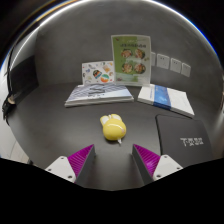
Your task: Arrange mouse
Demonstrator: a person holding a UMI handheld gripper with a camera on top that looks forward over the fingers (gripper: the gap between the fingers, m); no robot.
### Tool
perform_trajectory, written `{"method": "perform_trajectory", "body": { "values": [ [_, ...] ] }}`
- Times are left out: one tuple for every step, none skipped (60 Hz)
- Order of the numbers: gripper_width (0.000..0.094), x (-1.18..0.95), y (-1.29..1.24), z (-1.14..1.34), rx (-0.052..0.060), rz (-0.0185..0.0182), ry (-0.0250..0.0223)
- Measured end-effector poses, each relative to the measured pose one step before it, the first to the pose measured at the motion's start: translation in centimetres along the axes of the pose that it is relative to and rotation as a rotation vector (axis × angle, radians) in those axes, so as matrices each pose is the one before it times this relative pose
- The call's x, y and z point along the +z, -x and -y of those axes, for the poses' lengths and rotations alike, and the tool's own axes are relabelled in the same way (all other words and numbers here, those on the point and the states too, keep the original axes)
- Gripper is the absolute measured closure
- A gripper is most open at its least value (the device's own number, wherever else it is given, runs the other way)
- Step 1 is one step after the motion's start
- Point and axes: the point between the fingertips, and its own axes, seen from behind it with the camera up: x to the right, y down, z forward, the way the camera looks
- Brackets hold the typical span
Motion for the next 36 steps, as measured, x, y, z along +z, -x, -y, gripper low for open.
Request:
{"method": "perform_trajectory", "body": {
  "values": [
    [0.0118, 0.504, -0.164, 0.035, 0.0010, 0.00161, 0.00467],
    [0.0113, 0.529, -0.076, 0.019, 0.0010, 0.00225, 0.00435],
    [0.0096, 0.393, -0.021, 0.130, -0.0018, 0.00557, 0.00321],
    [0.0113, 0.439, -0.018, 0.684, 0.0029, 0.00517, -0.01926],
    [0.0117, 0.441, -0.048, 0.268, -0.0032, 0.00382, -0.00261],
    [0.0118, 0.391, -0.050, 0.118, -0.0048, 0.00172, 0.00512],
    [0.0118, 0.401, -0.024, 0.406, -0.0044, 0.00075, -0.00480],
    [0.0119, 0.409, -0.002, 0.343, -0.0033, 0.00160, -0.00165],
    [0.0118, 0.385, 0.023, 0.215, -0.0018, 0.00221, 0.00398],
    [0.0119, 0.387, 0.003, 0.334, 0.0016, 0.00174, -0.00060],
    [0.0118, 0.397, -0.060, 0.347, 0.0016, -0.00080, -0.00095],
    [0.0121, 0.682, -0.041, 0.113, 0.0012, -0.00390, -0.00817],
    [0.0125, 0.395, -0.043, 0.285, 0.0013, -0.00101, 0.00022],
    [0.0132, 0.370, -0.023, 0.351, 0.0027, -0.00108, -0.00311],
    [0.0143, 0.152, -0.081, 0.439, 0.0017, -0.00108, 0.00897],
    [0.0144, 0.349, -0.048, 0.267, 0.0015, -0.00146, -0.00027],
    [0.0139, 0.617, 0.000, 0.139, 0.0013, -0.00268, -0.01166],
    [0.0192, 0.314, 0.043, 0.182, 0.0015, 0.00269, 0.00176],
    [0.0245, 0.017, -0.138, 0.333, 0.0008, -0.00287, 0.00970],
    [0.0298, 0.480, -0.086, 0.043, 0.0038, -0.00763, -0.00898],
    [0.0306, 0.174, -0.120, 0.080, 0.0049, -0.00649, 0.00427],
    [0.0377, 0.148, -0.152, 0.117, 0.0068, -0.00698, 0.00252],
    [0.0413, 0.085, -0.102, 0.102, 0.0086, -0.00812, -0.00034],
    [0.0417, 0.097, -0.016, 0.036, 0.0067, -0.00363, 0.00149],
    [0.0426, 0.117, -0.042, 0.023, -0.0007, -0.00357, 0.00224],
    [0.0438, 0.115, -0.033, 0.079, -0.0064, -0.00371, -0.00013],
    [0.0450, 0.091, 0.011, -0.012, -0.0095, -0.00071, 0.00335],
    [0.0456, 0.048, 0.035, -0.016, -0.0077, 0.00121, 0.00444],
    [0.0472, 0.048, 0.043, 0.022, -0.0030, 0.00243, 0.00389],
    [0.0479, -0.076, 0.054, -0.001, 0.0048, 0.00210, 0.00913],
    [0.0494, 0.003, -0.002, 0.006, 0.0084, 0.00294, 0.00393],
    [0.0501, 0.042, -0.027, 0.038, 0.0090, 0.00239, 0.00199],
    [0.0509, 0.010, -0.040, 0.010, 0.0071, 0.00109, 0.00243],
    [0.0515, 0.017, 0.000, 0.055, 0.0048, 0.00150, -0.00095],
    [0.0517, -0.012, 0.035, 0.065, 0.0066, 0.00119, -0.00111],
    [0.0525, -0.037, 0.025, 0.017, 0.0066, 0.00116, 0.00079]
  ]
}}
